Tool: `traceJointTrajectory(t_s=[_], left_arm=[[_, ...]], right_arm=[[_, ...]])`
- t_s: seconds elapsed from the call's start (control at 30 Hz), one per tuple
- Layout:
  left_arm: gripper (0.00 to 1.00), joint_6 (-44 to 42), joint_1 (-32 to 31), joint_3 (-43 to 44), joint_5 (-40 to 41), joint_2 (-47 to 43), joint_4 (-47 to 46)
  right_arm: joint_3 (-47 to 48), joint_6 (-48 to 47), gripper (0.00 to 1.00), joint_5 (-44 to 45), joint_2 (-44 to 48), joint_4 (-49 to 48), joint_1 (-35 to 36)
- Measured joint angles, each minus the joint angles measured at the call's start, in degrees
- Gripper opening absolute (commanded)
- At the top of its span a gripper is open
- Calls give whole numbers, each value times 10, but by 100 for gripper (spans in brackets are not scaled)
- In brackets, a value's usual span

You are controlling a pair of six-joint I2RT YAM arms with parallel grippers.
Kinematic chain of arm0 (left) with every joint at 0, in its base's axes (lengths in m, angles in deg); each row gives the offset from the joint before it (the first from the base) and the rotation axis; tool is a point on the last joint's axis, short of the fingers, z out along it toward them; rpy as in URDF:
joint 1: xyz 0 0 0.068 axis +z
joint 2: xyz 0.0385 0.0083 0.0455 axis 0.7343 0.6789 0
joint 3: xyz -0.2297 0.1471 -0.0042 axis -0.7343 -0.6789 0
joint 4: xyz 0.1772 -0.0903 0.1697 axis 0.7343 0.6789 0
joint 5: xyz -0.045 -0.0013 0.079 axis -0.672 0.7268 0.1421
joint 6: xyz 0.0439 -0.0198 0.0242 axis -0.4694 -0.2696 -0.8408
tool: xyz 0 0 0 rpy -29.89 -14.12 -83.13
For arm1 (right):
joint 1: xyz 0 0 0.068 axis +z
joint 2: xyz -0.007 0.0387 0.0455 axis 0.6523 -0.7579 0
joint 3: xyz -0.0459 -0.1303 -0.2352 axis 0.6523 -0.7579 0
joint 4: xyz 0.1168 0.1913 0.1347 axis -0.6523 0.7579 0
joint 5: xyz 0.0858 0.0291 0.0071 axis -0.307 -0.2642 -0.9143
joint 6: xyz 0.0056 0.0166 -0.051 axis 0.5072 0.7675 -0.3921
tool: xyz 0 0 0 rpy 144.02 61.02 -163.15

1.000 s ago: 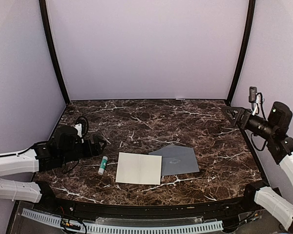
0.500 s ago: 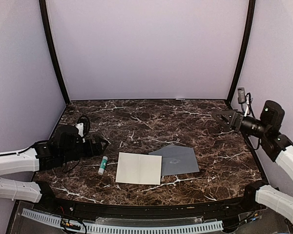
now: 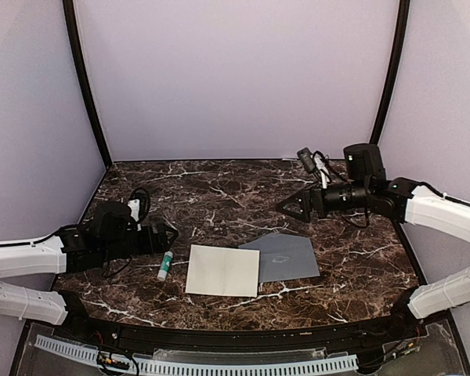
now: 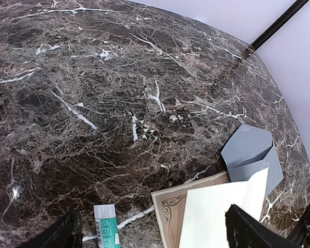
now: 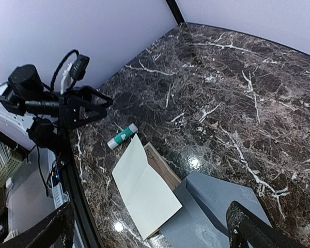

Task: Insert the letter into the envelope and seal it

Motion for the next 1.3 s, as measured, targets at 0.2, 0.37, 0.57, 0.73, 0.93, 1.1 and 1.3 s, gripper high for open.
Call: traceJointTrajectory(t_s=[0.2,0.37,0.57,0.73,0.93,1.1,1.3], left_arm=[[95,-2,0,2,-6,2,0],[95,-2,0,2,-10,2,0],[95,-4,-4,2,-11,2,0],[95,-5,-4,2,-12,2,0],[95,-8,-5,2,-12,2,0],[95,-8,-7,2,-12,2,0],[95,-8,-7,2,-12,2,0]], right_arm=[[88,-60,99,23,-125,51,83],[192,-130,98,31,-252,120,143],[305,-210,96,31,-392,207,176],[386,-257,91,31,-470,263,176],[425,-296,73,26,-527,299,176],[426,-319,46,7,-535,325,178],[426,-340,29,-22,-535,345,179]])
